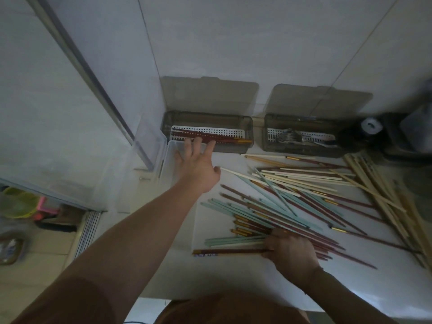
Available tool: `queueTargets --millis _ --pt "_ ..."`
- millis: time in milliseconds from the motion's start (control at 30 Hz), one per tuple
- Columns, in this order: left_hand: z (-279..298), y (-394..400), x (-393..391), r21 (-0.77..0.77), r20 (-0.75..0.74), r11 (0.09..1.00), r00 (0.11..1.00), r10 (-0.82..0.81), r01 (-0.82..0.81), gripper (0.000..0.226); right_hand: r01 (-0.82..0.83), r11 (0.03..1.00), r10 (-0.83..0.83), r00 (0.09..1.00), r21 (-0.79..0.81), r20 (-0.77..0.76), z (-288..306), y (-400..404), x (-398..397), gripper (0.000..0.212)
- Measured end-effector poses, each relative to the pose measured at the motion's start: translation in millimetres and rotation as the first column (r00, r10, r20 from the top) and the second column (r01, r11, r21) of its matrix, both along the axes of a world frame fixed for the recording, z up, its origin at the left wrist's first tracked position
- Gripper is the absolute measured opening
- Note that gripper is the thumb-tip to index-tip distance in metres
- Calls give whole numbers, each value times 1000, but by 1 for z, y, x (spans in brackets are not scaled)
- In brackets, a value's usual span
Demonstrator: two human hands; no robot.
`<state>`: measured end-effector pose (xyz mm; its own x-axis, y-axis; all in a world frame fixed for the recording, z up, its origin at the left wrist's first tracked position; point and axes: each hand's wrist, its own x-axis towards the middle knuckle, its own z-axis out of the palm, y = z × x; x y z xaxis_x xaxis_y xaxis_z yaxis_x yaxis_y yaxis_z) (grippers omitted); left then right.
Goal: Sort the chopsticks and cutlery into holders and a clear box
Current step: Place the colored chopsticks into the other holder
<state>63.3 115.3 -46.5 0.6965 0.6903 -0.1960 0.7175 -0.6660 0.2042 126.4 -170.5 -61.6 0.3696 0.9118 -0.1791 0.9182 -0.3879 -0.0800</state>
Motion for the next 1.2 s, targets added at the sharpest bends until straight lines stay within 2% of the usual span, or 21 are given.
queueTargets --millis 67,133,167,233,267,300,367,433,500,567,633,700,767,900,933,967,1000,1067,1100,1133,1200 --pt "4 -2 -1 81 -54 996 998 -37 41 75 -10 999 9 1000 52 19 7 7 14 27" --pt "10 -6 -3 225 -10 957 982 -187 184 67 -28 991 23 999 130 42 21 17 33 18" --pt "11 -9 -4 280 75 912 940 -332 300 59 -50 984 36 996 172 80 28 24 44 11" --pt "14 -18 -3 318 244 767 733 -634 557 47 -94 970 55 983 224 174 42 37 65 8" --pt "17 -23 -1 274 274 700 644 -714 659 45 -107 967 58 976 233 208 48 43 75 15" --pt "20 -29 3 184 259 664 616 -744 725 46 -108 963 51 972 246 228 54 50 84 22" --pt "21 -40 11 7 173 708 697 -696 706 44 -102 944 24 970 313 243 65 62 99 29" --pt "19 -45 15 -79 268 812 797 -541 578 35 -115 897 9 970 427 243 76 73 105 29" --pt "17 -45 18 -384 500 823 844 -196 419 20 -61 828 -60 979 557 195 86 86 103 21" --pt "24 -45 24 -753 564 573 766 309 323 13 119 716 -171 985 687 7 88 100 92 30" --pt "34 -42 33 -913 397 245 573 717 326 15 307 664 -185 951 681 -248 79 114 75 49" --pt "41 -37 39 -879 158 -37 364 918 475 20 346 776 -133 907 527 -399 64 131 57 53" --pt "43 -29 39 -826 54 -118 285 957 552 21 319 838 -82 876 444 -475 50 145 44 48" --pt "38 -17 37 -805 90 -84 260 961 588 31 381 750 -92 870 541 -485 39 173 43 26" --pt "36 -14 37 -845 173 -5 284 943 534 27 402 736 -107 864 545 -492 39 181 48 23" --pt "34 -10 34 -895 307 155 325 895 418 23 430 725 -135 854 538 -502 38 188 57 20" --pt "30 -6 31 -878 475 396 396 786 268 22 462 714 -173 845 526 -507 38 194 67 19" --pt "21 2 22 -571 688 818 585 429 71 34 464 708 -233 865 532 -444 37 207 90 18" --pt "16 6 18 -369 687 929 683 247 35 42 427 733 -243 892 530 -382 37 212 99 19" --pt "11 10 14 -195 616 980 781 100 28 47 396 776 -251 908 491 -336 37 216 106 21" --pt "5 13 9 -4 327 998 943 -59 63 51 348 860 -243 922 373 -301 34 223 113 30"
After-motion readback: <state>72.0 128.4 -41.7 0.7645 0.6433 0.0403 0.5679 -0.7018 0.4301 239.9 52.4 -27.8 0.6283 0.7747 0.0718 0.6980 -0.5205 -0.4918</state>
